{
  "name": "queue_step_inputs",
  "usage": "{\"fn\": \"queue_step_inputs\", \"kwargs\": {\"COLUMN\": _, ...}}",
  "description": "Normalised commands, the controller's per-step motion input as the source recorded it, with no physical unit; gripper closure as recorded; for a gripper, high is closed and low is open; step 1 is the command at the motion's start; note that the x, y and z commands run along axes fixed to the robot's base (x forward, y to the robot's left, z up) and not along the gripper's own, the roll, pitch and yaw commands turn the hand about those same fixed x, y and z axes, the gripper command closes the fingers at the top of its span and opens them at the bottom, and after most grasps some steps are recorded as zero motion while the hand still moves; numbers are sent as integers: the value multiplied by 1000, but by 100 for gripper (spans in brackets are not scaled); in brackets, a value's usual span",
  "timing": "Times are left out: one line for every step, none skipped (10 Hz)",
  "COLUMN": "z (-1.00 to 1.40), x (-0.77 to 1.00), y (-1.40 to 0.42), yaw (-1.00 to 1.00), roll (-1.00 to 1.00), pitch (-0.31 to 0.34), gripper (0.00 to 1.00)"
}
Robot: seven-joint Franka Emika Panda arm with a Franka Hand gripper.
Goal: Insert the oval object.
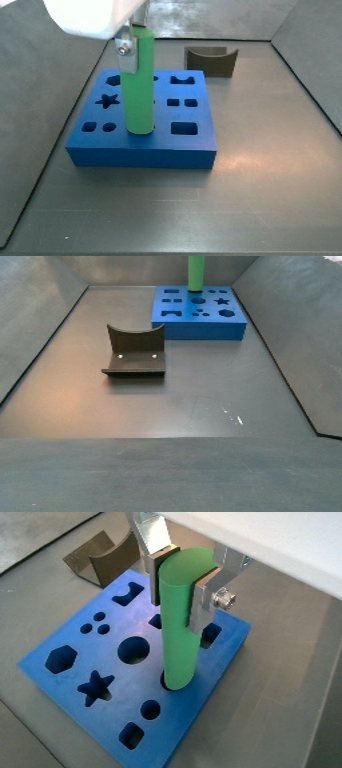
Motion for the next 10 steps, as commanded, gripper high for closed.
{"fn": "queue_step_inputs", "kwargs": {"z": -166, "x": 0, "y": 134, "yaw": 0, "roll": 0, "pitch": 0, "gripper": 100}}
{"fn": "queue_step_inputs", "kwargs": {"z": -149, "x": 0, "y": 123, "yaw": -14, "roll": 0, "pitch": 0, "gripper": 100}}
{"fn": "queue_step_inputs", "kwargs": {"z": -171, "x": 0, "y": 86, "yaw": -14, "roll": 0, "pitch": 0, "gripper": 100}}
{"fn": "queue_step_inputs", "kwargs": {"z": -226, "x": 0, "y": 3, "yaw": -26, "roll": -6, "pitch": -3, "gripper": 100}}
{"fn": "queue_step_inputs", "kwargs": {"z": -374, "x": -20, "y": 0, "yaw": -11, "roll": -47, "pitch": -83, "gripper": 100}}
{"fn": "queue_step_inputs", "kwargs": {"z": -411, "x": 0, "y": 0, "yaw": 0, "roll": -44, "pitch": -90, "gripper": 100}}
{"fn": "queue_step_inputs", "kwargs": {"z": -383, "x": 0, "y": 0, "yaw": -3, "roll": -71, "pitch": -76, "gripper": 100}}
{"fn": "queue_step_inputs", "kwargs": {"z": -349, "x": 0, "y": 0, "yaw": -26, "roll": -60, "pitch": -60, "gripper": 100}}
{"fn": "queue_step_inputs", "kwargs": {"z": -354, "x": 0, "y": 0, "yaw": -20, "roll": -73, "pitch": -81, "gripper": 100}}
{"fn": "queue_step_inputs", "kwargs": {"z": -351, "x": 0, "y": -9, "yaw": -11, "roll": -127, "pitch": -97, "gripper": 100}}
